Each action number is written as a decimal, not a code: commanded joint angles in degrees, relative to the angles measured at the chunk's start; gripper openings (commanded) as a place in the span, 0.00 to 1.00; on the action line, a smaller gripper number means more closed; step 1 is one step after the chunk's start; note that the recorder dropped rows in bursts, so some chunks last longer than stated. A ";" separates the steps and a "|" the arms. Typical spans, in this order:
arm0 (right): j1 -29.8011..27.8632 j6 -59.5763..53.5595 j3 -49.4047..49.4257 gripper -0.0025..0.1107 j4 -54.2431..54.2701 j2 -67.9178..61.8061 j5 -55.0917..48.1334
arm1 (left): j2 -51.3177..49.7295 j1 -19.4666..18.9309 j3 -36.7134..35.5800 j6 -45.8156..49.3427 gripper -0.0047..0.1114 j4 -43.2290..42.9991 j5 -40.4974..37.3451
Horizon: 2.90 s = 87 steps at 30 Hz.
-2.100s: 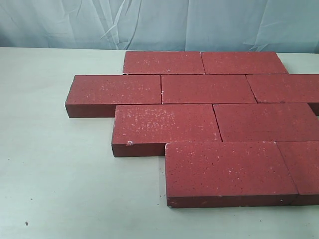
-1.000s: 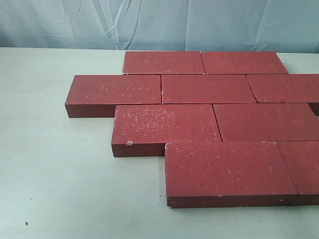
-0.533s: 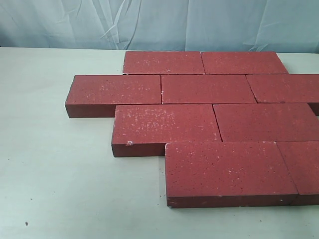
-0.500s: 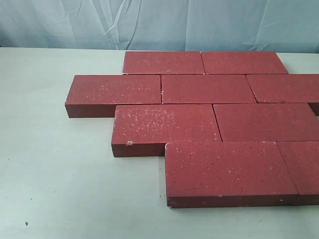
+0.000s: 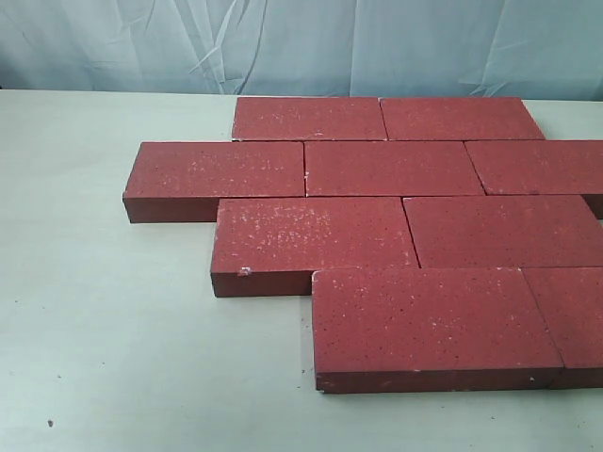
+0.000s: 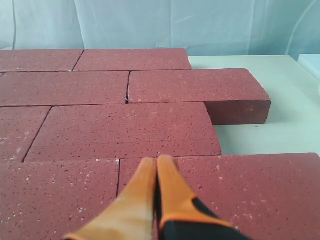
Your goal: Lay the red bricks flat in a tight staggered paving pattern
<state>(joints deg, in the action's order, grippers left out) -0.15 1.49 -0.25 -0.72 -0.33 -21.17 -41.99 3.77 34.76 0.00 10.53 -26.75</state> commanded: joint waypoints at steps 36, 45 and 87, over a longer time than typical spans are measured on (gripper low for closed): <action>0.22 0.09 0.25 0.02 -0.01 0.33 0.74 | 38.62 -4.90 -33.40 0.00 0.04 -7.69 8.98; 0.22 0.09 0.25 0.02 -0.01 0.33 0.74 | 41.99 -4.90 -34.76 0.00 0.04 -7.69 10.70; 0.22 0.09 0.25 0.02 -0.01 0.33 0.74 | 41.99 -4.90 -34.76 0.00 0.04 -7.85 10.62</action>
<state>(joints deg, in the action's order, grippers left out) -0.15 1.49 -0.12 -0.72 -0.33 -21.17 -0.34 -1.07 0.26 0.00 2.75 -16.82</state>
